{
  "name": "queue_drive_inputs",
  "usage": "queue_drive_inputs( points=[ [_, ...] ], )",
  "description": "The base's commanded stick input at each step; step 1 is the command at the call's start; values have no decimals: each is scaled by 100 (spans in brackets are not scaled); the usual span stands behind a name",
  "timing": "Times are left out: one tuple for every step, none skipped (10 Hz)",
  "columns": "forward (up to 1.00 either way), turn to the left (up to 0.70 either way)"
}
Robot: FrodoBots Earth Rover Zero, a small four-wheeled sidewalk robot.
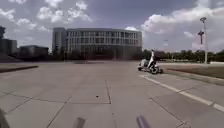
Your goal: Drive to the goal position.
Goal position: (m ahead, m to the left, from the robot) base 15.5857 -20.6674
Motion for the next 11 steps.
queue_drive_inputs(
  points=[
    [70, 0],
    [70, 0],
    [70, 0],
    [70, 0],
    [70, 0],
    [70, 0],
    [70, 0],
    [70, 0],
    [70, 0],
    [70, 0],
    [70, 0]
  ],
)
